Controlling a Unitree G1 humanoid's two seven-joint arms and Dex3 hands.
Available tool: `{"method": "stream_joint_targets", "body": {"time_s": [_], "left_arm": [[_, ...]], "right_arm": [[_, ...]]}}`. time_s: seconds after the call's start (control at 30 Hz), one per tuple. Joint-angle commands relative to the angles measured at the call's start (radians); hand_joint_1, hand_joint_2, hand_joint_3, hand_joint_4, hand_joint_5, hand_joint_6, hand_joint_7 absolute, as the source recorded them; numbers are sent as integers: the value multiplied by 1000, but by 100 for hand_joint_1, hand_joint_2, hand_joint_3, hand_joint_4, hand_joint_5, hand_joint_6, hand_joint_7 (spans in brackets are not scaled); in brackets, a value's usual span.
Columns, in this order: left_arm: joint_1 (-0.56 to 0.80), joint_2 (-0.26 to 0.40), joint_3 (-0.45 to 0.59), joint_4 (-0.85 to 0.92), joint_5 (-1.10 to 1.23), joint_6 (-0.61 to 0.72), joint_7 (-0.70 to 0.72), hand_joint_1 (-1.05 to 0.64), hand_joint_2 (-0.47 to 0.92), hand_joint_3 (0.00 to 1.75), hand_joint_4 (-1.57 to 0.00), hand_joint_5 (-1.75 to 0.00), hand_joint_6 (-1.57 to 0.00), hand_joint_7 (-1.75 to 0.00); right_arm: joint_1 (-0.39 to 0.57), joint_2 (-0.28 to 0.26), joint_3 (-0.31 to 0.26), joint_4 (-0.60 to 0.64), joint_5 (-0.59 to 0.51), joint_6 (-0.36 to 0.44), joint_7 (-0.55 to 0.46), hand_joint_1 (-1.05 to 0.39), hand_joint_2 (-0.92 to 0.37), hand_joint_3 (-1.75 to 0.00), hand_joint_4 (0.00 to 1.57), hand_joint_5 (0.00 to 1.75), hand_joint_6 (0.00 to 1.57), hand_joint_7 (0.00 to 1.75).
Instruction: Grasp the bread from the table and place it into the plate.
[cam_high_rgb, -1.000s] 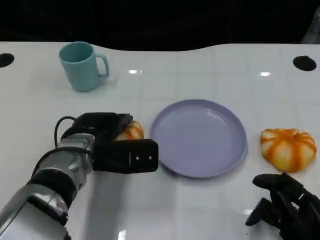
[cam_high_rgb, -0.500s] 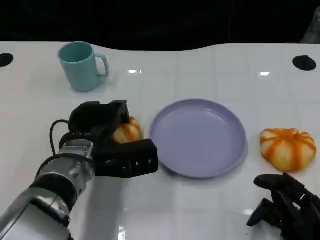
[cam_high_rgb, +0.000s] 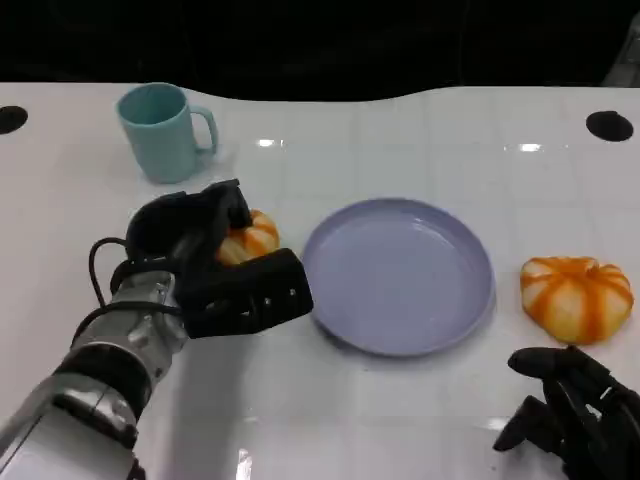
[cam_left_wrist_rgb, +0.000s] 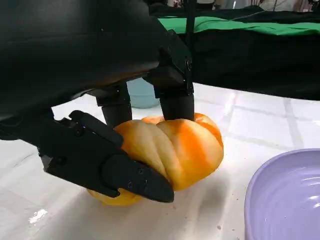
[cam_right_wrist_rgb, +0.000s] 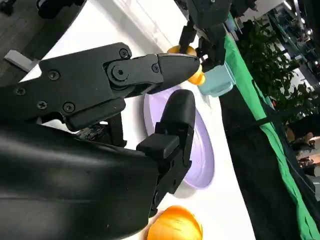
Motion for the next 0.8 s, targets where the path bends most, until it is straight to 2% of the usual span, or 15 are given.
{"method": "stream_joint_targets", "body": {"time_s": [0.03, 0.1, 0.23, 0.33, 0.43, 0.5, 0.67, 0.73, 0.8], "left_arm": [[-49, 3, 70, -97, -93, -134, -19, -12, 64, 93, -85, -175, -62, -175], [-68, -12, 72, -130, -108, -188, -45, -11, 55, 107, -86, -175, -65, -175], [-71, -14, 72, -138, -113, -208, -57, -11, 51, 113, -86, -175, -65, -175], [-83, -47, 38, -156, -83, -258, -32, -9, 40, 125, -89, -175, -69, -175], [-92, -63, 23, -155, -72, -279, -45, -8, 36, 129, -89, -175, -70, -175], [-105, -81, 1, -153, -58, -299, -82, -8, 42, 129, -90, -175, -71, -175], [-115, -88, -15, -144, -51, -307, -106, -9, 45, 127, -91, -175, -71, -175], [-132, -103, -40, -126, -31, -292, -136, -11, 46, 122, -90, -175, -72, -175], [-147, -116, -66, -108, -10, -272, -160, -17, 55, 111, -90, -175, -71, -175]], "right_arm": [[-3, -10, -9, 6, 5, 0, -4, -74, -92, -18, 70, 144, 73, 101], [-5, -9, -9, 6, 5, 4, -7, -75, -92, -17, 70, 144, 73, 101], [-5, -9, -8, 5, 5, 6, -9, -75, -92, -17, 71, 144, 73, 101], [-6, -8, -9, 13, 7, -8, 5, -75, -92, -17, 70, 143, 72, 100], [-6, -9, -10, 15, 9, -8, 10, -75, -92, -18, 69, 143, 72, 100], [-5, -9, -12, 14, 12, -5, 12, -75, -92, -18, 69, 143, 71, 100], [-6, -9, -12, 18, 8, -10, 14, -75, -92, -18, 69, 143, 71, 100], [-11, -12, -13, 28, 6, -20, 24, -75, -92, -19, 70, 143, 72, 100], [-14, -14, -16, 38, 12, -24, 36, -75, -92, -19, 70, 143, 71, 100]]}}
